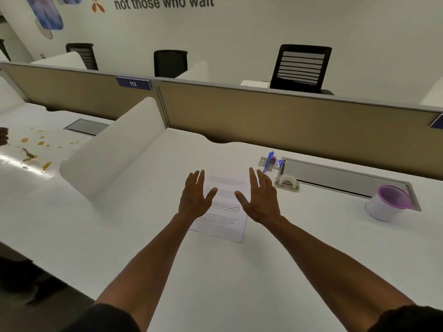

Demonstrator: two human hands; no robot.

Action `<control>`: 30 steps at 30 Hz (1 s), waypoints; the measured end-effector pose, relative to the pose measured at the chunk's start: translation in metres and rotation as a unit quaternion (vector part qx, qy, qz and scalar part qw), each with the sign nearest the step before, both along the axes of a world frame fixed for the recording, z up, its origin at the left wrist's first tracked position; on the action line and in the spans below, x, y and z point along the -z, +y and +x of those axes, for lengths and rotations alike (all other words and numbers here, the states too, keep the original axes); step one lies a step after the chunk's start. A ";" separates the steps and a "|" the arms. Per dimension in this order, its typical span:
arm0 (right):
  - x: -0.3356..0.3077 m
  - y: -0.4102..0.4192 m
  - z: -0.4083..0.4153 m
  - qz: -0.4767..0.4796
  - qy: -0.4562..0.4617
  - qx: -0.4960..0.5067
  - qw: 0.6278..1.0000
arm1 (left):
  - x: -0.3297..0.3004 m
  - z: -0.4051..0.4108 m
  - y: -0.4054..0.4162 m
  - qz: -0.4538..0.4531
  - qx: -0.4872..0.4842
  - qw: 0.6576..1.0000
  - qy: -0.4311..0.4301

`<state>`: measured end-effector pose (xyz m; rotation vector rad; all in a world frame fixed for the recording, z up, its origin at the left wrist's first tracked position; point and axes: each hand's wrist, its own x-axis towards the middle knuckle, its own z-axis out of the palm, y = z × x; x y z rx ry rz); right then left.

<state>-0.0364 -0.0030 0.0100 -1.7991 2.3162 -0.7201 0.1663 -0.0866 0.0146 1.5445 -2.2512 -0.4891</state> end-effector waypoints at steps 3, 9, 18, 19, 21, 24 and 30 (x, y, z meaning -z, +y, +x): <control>0.022 0.004 0.012 0.031 -0.020 0.002 0.999 | 0.027 0.011 0.004 0.052 -0.016 0.999 0.004; 0.058 0.011 0.030 0.127 -0.028 0.008 0.991 | 0.064 0.023 0.012 0.129 -0.043 0.990 -0.046; 0.088 0.019 0.037 0.226 0.068 -0.029 0.971 | 0.077 0.022 0.015 0.131 -0.081 0.988 -0.022; 0.088 0.019 0.038 0.228 0.073 -0.028 0.971 | 0.076 0.020 0.014 0.138 -0.090 0.986 -0.018; 0.088 0.017 0.039 0.230 0.075 -0.026 0.970 | 0.073 0.016 0.009 0.155 -0.111 0.982 -0.004; 0.087 0.016 0.039 0.233 0.077 -0.025 0.969 | 0.066 0.010 -0.002 0.196 -0.171 0.964 0.046; 0.086 0.016 0.040 0.238 0.070 -0.021 0.968 | 0.058 0.011 -0.031 0.270 -0.250 0.918 0.147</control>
